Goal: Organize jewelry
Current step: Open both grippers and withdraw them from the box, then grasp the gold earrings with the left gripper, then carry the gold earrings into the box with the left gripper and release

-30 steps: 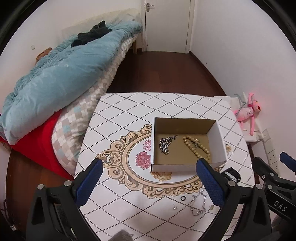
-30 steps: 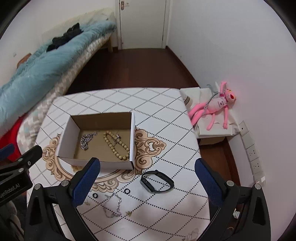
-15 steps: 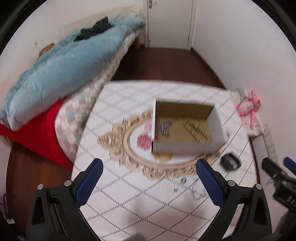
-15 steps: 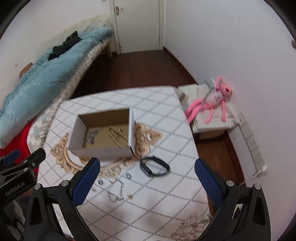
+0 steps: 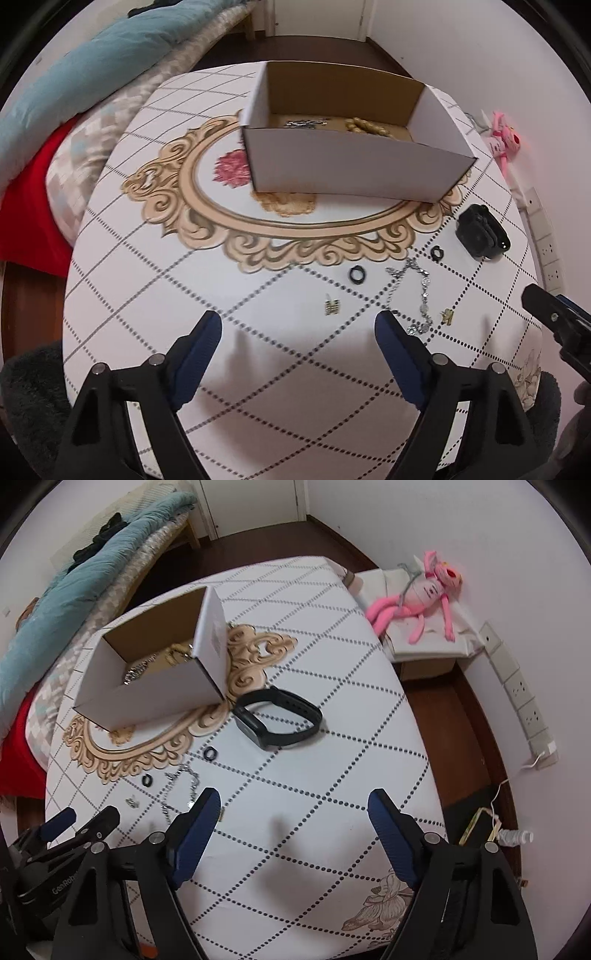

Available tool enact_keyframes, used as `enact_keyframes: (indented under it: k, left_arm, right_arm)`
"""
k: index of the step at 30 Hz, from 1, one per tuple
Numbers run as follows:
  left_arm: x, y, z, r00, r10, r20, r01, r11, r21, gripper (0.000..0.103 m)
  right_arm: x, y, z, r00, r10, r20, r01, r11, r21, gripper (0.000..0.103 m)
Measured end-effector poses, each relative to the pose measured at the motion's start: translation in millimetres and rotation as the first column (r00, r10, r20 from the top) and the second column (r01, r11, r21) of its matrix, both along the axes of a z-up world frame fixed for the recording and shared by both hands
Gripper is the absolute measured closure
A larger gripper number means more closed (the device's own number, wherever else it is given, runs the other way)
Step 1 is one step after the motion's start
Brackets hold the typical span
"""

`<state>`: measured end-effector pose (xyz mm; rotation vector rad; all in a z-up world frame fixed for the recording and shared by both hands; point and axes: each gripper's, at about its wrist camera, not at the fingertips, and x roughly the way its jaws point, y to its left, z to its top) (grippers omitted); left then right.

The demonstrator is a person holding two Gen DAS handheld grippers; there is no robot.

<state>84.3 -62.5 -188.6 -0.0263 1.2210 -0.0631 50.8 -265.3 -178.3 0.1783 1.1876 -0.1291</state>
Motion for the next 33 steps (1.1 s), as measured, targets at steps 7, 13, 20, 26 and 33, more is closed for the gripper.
enact_keyframes:
  k: [7,13,20,26,33]
  left_arm:
    - [6,-15,-15,0.999,-0.035,-0.034,0.034,0.999,-0.016,0.047]
    - [9,-18,-20,0.998,-0.040,-0.053,0.038,0.999,-0.028,0.063]
    - [16,-14,-20,0.999,-0.041,-0.032,0.040,0.999,-0.024,0.097]
    - [10,2,-21,0.999,-0.025,-0.027,0.025,1.000,-0.006,0.097]
    - [2,17,-22,1.000,-0.004,-0.027,0.004,1.000,0.017,0.097]
  right_arm:
    - [4,-3,-15,1.000,-0.012,-0.015,0.013,1.000,0.018,0.026]
    - [7,0,-24,1.000,-0.011,-0.026,0.012,0.999,0.031,0.030]
    - [4,9,-29,0.999,0.048,-0.019,-0.045,0.990,0.136,0.042]
    - [0,37,-39,0.992,0.130,-0.004,-0.127,0.978,0.164,0.051]
    - [-2,67,-53,0.980,0.199,0.007,-0.198,0.973,0.116,0.083]
